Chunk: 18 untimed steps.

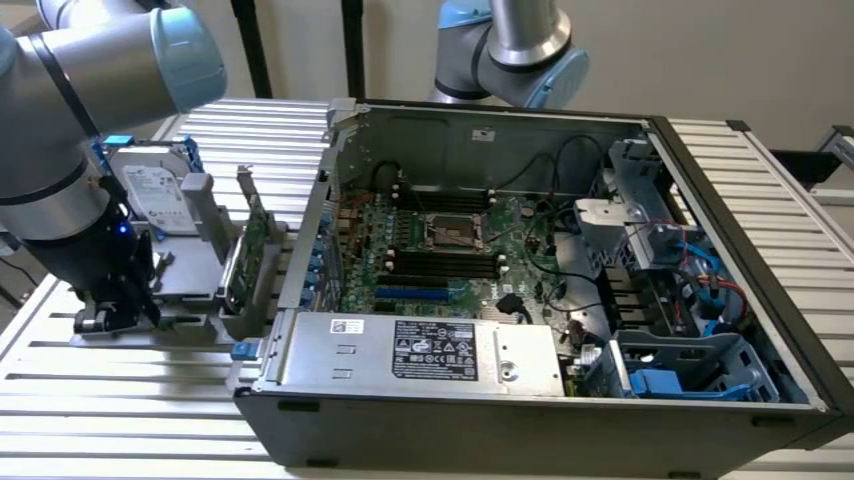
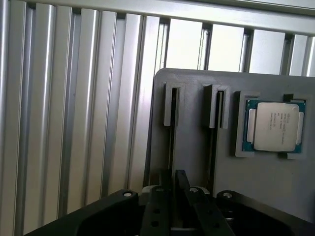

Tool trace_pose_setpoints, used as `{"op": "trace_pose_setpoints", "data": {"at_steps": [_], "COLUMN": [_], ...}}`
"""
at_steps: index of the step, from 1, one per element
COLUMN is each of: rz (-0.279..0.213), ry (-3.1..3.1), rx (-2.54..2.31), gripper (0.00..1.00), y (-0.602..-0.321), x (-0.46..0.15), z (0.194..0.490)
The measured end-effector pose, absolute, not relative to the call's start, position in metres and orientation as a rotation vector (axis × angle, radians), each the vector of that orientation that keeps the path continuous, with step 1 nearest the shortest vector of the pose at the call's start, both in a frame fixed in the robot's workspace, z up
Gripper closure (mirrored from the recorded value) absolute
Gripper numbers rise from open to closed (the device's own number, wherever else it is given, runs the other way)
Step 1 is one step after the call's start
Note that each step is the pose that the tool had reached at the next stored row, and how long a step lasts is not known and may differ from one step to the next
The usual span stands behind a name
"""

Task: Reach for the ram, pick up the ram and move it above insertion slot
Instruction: 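Pick up the ram and move it above insertion slot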

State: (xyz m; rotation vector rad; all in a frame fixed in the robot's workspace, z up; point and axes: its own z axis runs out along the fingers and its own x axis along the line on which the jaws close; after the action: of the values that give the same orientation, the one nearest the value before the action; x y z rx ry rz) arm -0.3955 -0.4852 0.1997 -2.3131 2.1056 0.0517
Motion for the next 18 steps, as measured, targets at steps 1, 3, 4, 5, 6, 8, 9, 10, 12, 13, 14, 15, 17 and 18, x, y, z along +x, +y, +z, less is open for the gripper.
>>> {"op": "trace_pose_setpoints", "data": {"at_steps": [1, 3, 4, 5, 6, 8, 9, 10, 12, 13, 14, 15, 17, 18], "rz": [0.052, 0.053, 0.053, 0.053, 0.054, 0.054, 0.054, 0.053, 0.053, 0.053, 0.053, 0.053, 0.054, 0.054], "ry": [2.105, 2.105, 2.105, 2.106, 2.106, 2.106, 2.106, 2.106, 2.106, 2.106, 2.106, 2.106, 2.109, 2.112], "rx": [-2.313, -2.312, -2.312, -2.312, -2.311, -2.311, -2.311, -2.311, -2.311, -2.311, -2.311, -2.311, -2.308, -2.305], "gripper": [0.85, 0.85, 0.85, 0.85, 0.87, 0.87, 0.87, 0.87, 0.87, 0.87, 0.87, 0.87, 0.87, 0.87], "y": [-0.4852, -0.4852, -0.4852, -0.4852, -0.4852, -0.4852, -0.4852, -0.4852, -0.4852, -0.4852, -0.4852, -0.4852, -0.4852, -0.4852], "x": [-0.3955, -0.3955, -0.3955, -0.3955, -0.3955, -0.3955, -0.3955, -0.3955, -0.3955, -0.3955, -0.3955, -0.3955, -0.3955, -0.3954], "z": [0.1997, 0.1996, 0.1996, 0.1996, 0.1995, 0.1995, 0.1995, 0.1995, 0.1995, 0.1995, 0.1995, 0.1995, 0.1995, 0.1995]}}
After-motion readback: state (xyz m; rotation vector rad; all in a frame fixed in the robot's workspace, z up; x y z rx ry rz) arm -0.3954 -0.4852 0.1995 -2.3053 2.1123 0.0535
